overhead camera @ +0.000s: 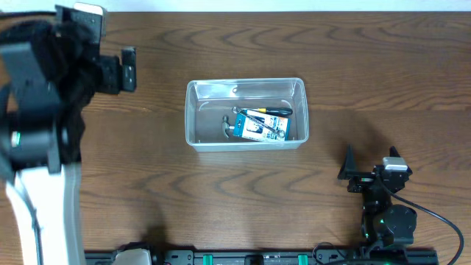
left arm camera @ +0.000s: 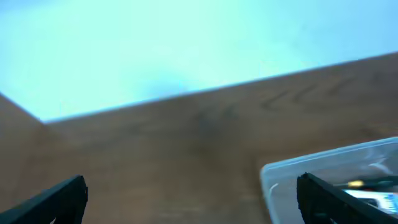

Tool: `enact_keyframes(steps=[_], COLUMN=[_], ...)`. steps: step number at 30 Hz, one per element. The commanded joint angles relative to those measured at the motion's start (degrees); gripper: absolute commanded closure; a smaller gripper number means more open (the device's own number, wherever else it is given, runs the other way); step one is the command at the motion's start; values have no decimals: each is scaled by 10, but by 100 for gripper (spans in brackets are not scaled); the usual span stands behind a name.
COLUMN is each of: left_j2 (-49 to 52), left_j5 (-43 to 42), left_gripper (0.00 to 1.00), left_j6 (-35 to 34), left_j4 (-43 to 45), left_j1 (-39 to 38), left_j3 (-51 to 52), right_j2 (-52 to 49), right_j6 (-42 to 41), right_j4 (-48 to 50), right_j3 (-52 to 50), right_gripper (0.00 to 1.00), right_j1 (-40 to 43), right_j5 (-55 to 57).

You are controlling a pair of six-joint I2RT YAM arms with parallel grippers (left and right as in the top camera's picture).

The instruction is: Pack container

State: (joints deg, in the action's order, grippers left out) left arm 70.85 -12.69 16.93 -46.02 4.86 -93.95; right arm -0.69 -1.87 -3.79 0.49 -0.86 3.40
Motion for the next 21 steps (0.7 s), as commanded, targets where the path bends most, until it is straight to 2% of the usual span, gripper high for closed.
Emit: enact_keyframes(steps=[1,9,15,18,21], left_j2=[-62,-190,-226,-228,-234], left_j5=[3,3,3,3,3], left_gripper=[2,2,2,2,2], left_j6=[3,3,3,3,3], left_j4=[0,0,-8,-40,-109], left_j1=[-15,-17,-17,-17,-31], left_j3=[0,0,0,0,2], right_j2=[4,4,4,4,4], right_j6=[7,7,7,7,7], right_j4=[-2,-2,-2,-2,-2], right_j3=[-2,-2,-2,-2,-2], right_gripper=[1,1,1,1,1], right_j1=[5,5,5,5,5], right_j5=[-2,-2,-2,-2,-2])
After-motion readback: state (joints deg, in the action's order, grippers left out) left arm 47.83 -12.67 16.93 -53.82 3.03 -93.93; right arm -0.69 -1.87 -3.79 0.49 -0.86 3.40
